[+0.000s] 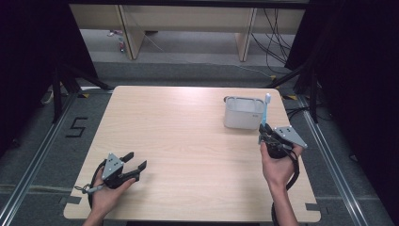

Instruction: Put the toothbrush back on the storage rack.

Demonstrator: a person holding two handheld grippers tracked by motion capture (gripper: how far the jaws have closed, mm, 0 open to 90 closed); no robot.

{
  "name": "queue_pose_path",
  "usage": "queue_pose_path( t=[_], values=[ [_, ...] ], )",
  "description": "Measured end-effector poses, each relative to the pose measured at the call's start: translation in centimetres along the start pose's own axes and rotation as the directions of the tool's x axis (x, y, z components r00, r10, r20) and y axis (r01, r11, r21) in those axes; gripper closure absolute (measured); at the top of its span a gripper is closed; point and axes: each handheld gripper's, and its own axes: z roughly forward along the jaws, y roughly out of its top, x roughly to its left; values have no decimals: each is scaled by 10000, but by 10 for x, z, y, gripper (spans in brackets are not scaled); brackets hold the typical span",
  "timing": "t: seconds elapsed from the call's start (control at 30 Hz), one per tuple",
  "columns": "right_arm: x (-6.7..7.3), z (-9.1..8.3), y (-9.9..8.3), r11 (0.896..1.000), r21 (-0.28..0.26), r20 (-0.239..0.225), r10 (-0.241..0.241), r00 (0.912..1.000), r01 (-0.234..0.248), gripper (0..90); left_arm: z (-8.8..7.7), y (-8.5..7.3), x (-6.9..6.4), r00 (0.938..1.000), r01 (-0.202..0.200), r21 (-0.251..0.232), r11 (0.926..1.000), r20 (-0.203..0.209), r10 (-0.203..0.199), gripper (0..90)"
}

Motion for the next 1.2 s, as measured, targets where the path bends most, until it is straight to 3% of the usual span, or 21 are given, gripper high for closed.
queue_pose_path(
  t=[0.03, 0.13, 0.2, 0.53, 0.63, 0.7, 0.77, 0.9, 0.93, 1.03, 1.13, 1.2],
  values=[
    [1, 0, 0, 9996, 64, 4, 290, 9996, -290, 787, 0, 0, 0, 10000, 7, -7, 10000, -6, -7, 351],
    [-3, 4, 2, 9998, -182, 30, 11, 10000, -11, 787, -1, 0, 0, 10000, 10, 96, 10000, -54, -9, 351],
    [-2, 5, 3, 9996, -172, -43, 222, 9997, -223, 787, -1, 0, 0, 10000, -5, 97, 10000, -57, 5, 351],
    [-8, 11, 14, 9984, -562, 89, -61, 9999, 66, 787, -2, 0, 0, 10000, 3, 78, 10000, -49, -3, 352],
    [-8, 14, 17, 9982, -593, 202, 119, 9997, -106, 787, -1, 0, 1, 10000, 37, -40, 10000, 8, -37, 352],
    [-11, 17, 18, 9976, -681, 216, -89, 9997, 103, 787, -1, 0, 1, 10000, 36, -42, 10000, 12, -36, 352],
    [-11, 18, 19, 9983, -574, 184, 117, 9998, -106, 787, -2, 0, 1, 10000, 24, 70, 10000, -49, -24, 352],
    [-14, 22, 22, 9973, -738, 250, -26, 9997, 44, 787, -1, 0, 0, 10000, 16, 87, 10000, -53, -16, 353],
    [-13, 22, 22, 9974, -698, 251, 207, 9995, -189, 787, -1, 0, 0, 10000, 8, 100, 9999, -54, -8, 353],
    [-17, 25, 25, 9970, -767, 168, -115, 9998, 128, 787, 0, 0, 0, 10000, 27, -3, 10000, 4, -27, 353],
    [-16, 27, 26, 9969, -777, 251, 144, 9996, -124, 787, 0, 0, 0, 10000, 25, 3, 10000, 4, -25, 353],
    [-18, 28, 28, 9968, -801, 297, 32, 9996, -8, 787, 0, 0, 0, 10000, 10, 6, 10000, 6, -10, 353]
  ],
)
